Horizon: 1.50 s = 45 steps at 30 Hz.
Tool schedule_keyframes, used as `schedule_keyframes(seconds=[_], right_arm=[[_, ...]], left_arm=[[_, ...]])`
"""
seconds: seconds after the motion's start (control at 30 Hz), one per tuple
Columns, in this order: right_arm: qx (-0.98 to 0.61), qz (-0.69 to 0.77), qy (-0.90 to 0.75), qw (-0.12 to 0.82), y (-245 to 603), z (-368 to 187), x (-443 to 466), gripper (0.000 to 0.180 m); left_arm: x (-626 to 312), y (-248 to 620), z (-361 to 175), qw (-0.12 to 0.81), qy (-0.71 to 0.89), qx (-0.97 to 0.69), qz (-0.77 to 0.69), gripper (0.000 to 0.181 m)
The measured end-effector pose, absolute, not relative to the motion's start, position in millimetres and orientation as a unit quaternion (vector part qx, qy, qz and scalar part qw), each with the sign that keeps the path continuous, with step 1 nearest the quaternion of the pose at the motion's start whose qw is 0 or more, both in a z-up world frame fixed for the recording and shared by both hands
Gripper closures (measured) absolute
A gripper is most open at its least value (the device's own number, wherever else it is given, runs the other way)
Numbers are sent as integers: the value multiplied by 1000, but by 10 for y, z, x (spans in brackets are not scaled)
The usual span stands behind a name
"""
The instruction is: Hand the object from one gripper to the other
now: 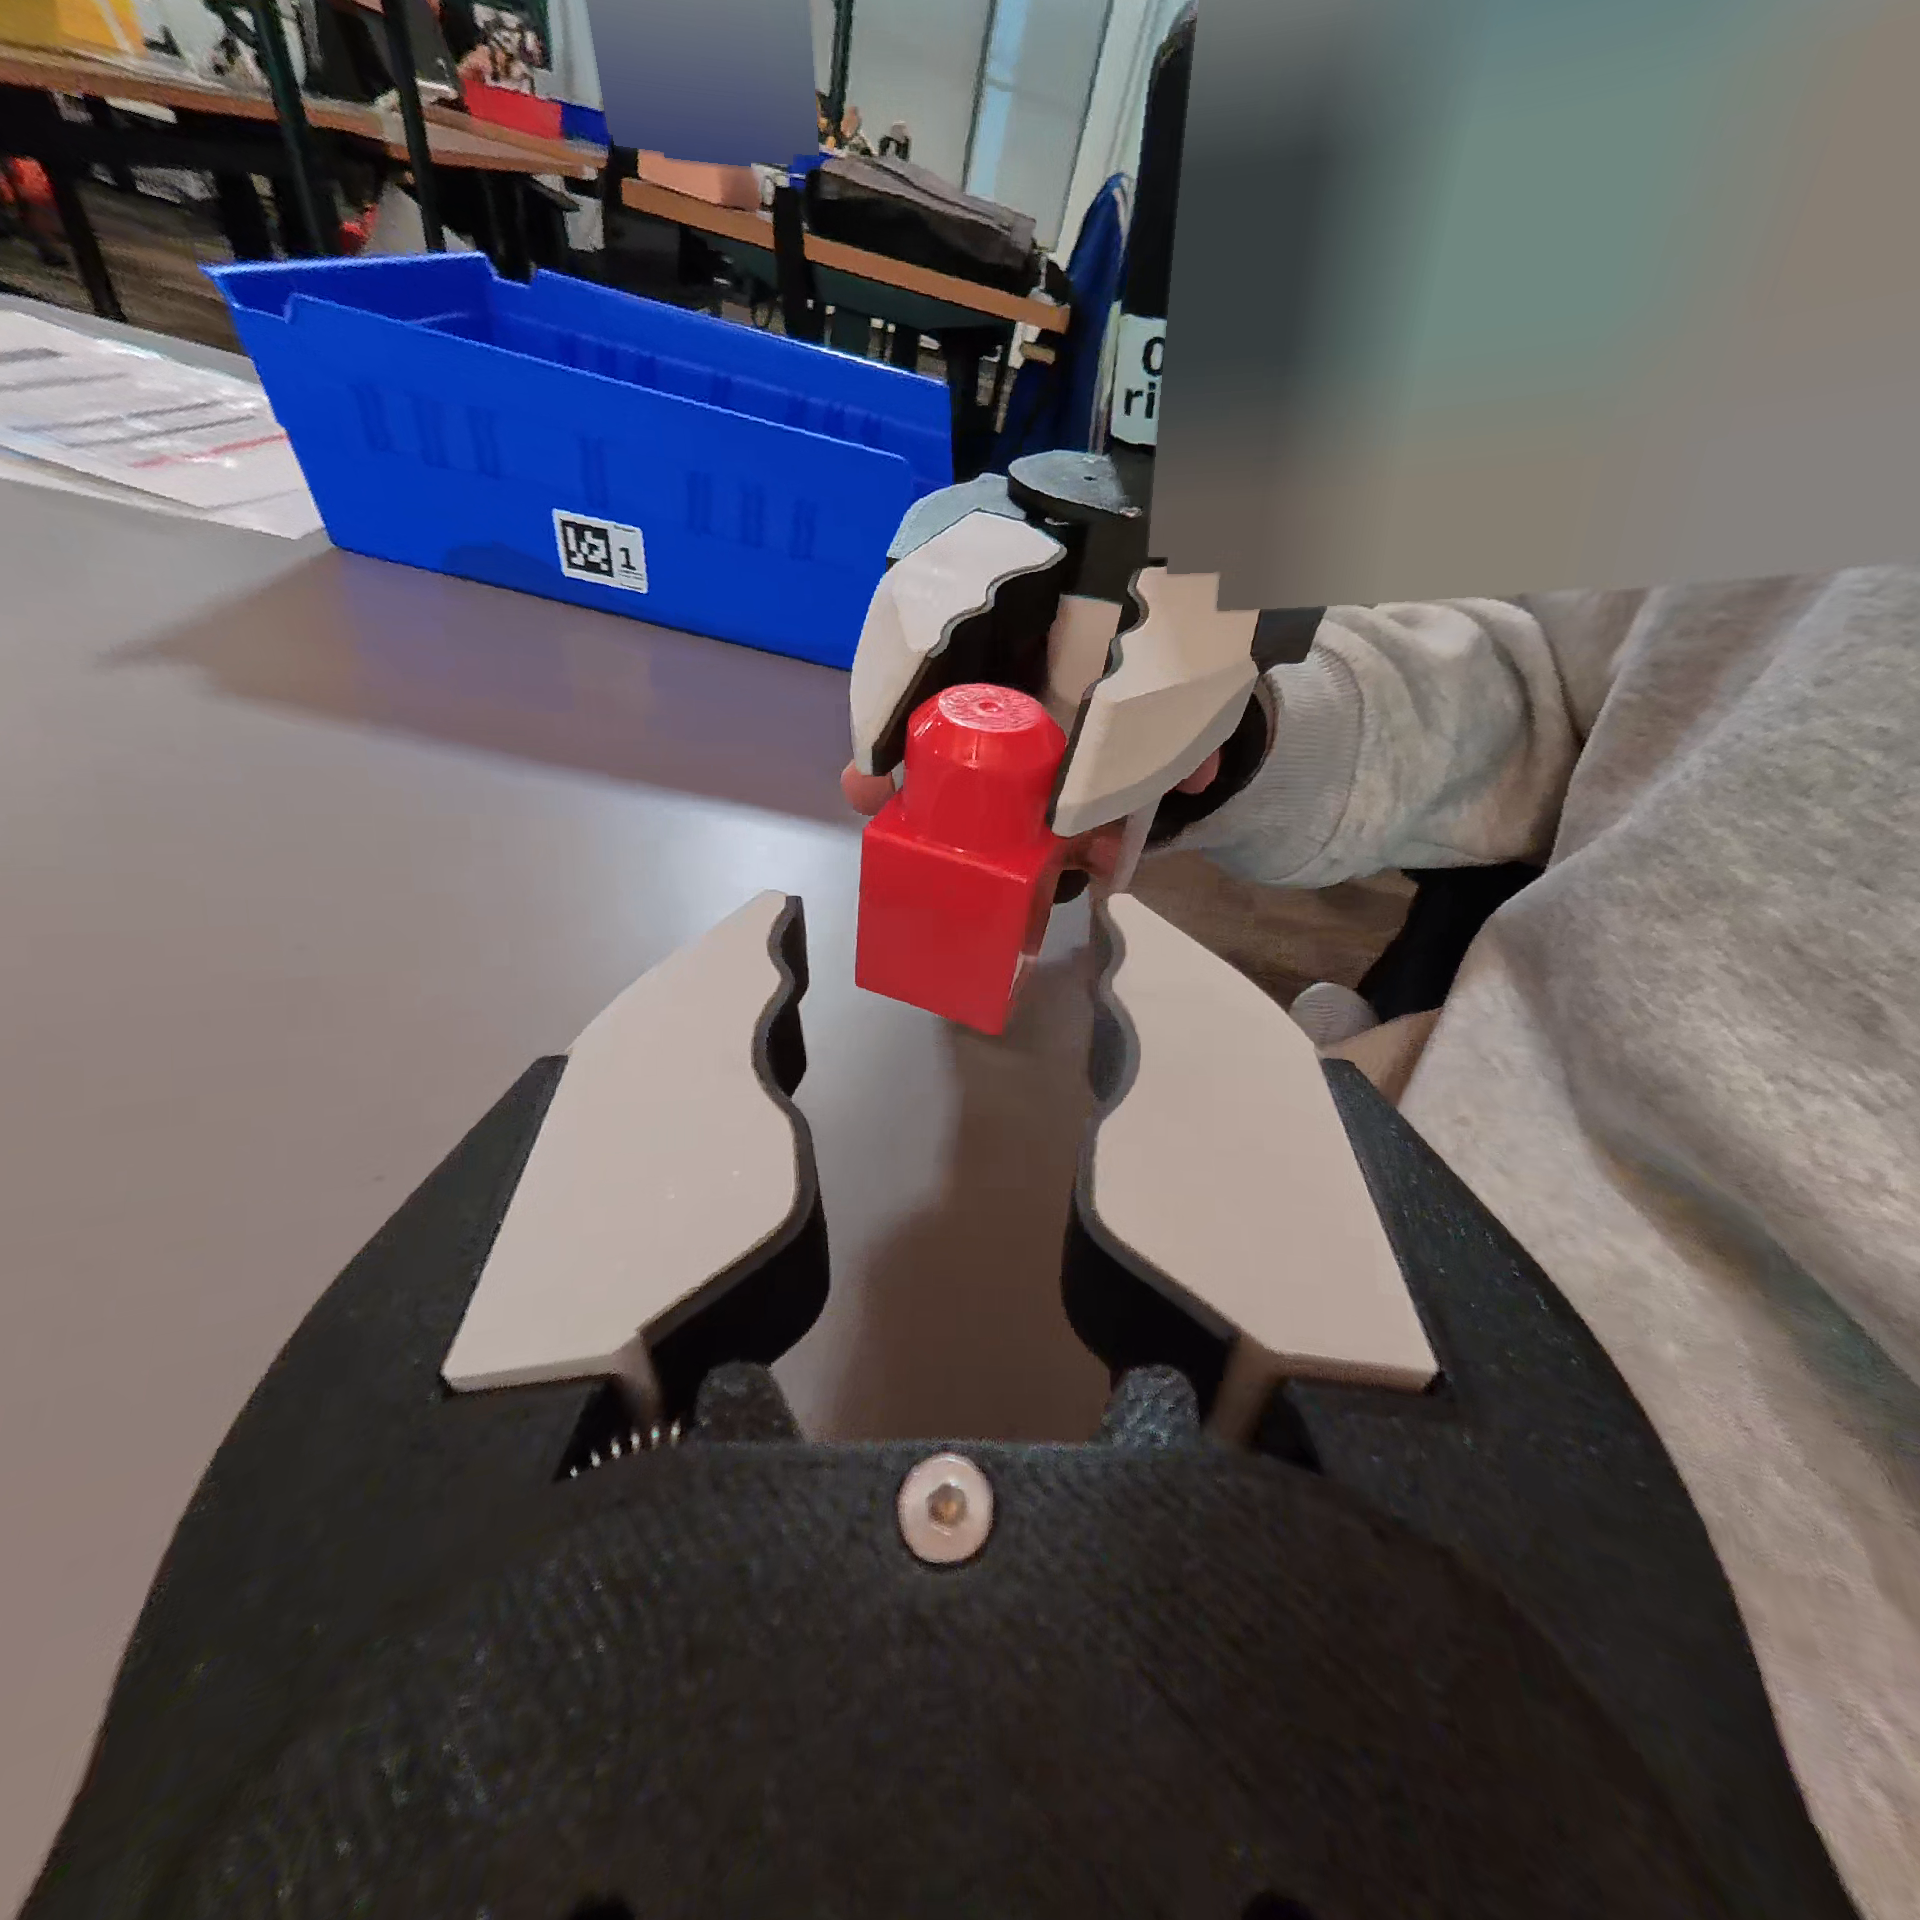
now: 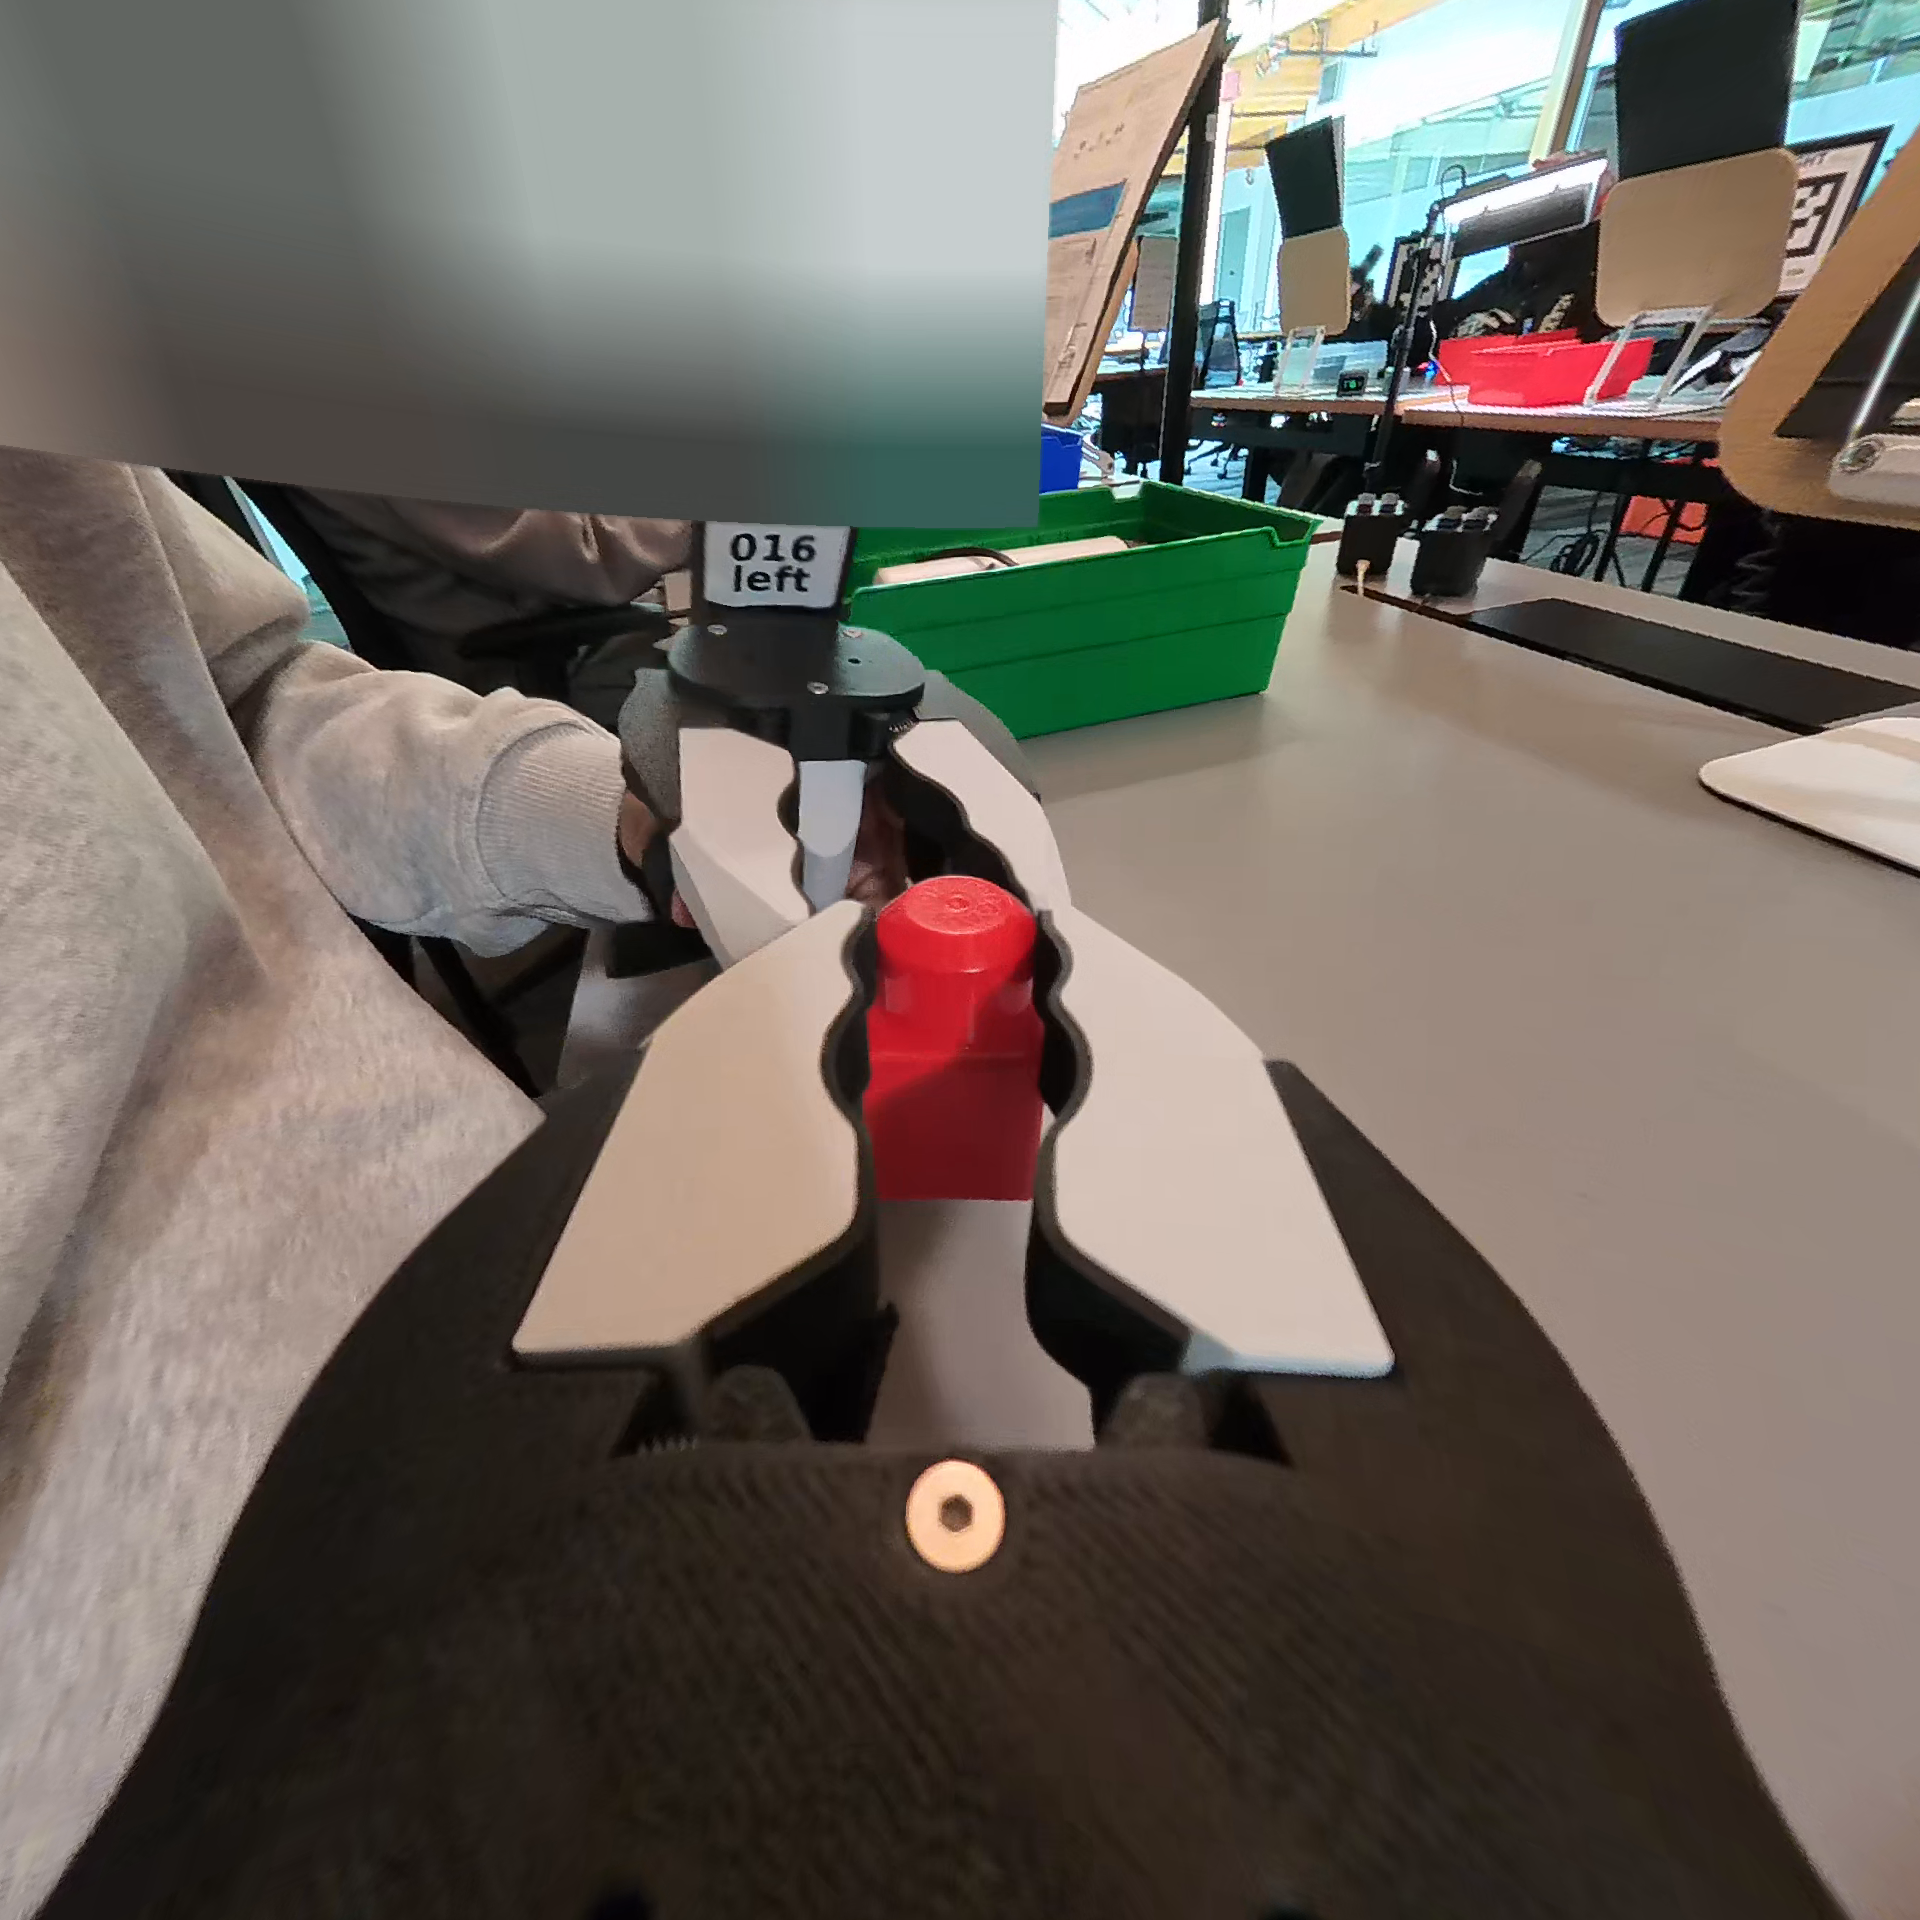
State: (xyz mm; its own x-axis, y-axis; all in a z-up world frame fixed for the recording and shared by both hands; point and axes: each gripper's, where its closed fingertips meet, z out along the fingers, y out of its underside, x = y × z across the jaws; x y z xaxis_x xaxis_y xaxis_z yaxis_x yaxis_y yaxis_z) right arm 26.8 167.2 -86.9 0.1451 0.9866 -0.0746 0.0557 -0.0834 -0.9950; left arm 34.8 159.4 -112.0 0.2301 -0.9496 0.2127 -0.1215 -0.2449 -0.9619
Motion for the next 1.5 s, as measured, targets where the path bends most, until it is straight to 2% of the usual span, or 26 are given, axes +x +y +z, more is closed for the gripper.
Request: schedule_keyframes(seconds=[0.2,0.43,0.73,1.5], right_arm=[[-574,465,-448,504,1688,-863,252,150],[-556,513,-443,482,1617,-797,285,151],[-545,565,-441,434,1539,-788,314,151],[-532,568,-464,423,1427,-816,259,150]], left_arm=[[371,1588,-1102,469,427,-638,-437,137],[381,1565,-1103,464,428,-633,-449,130],[355,1442,-916,454,416,-592,-521,134],[432,1334,-1044,422,450,-598,-511,147]])
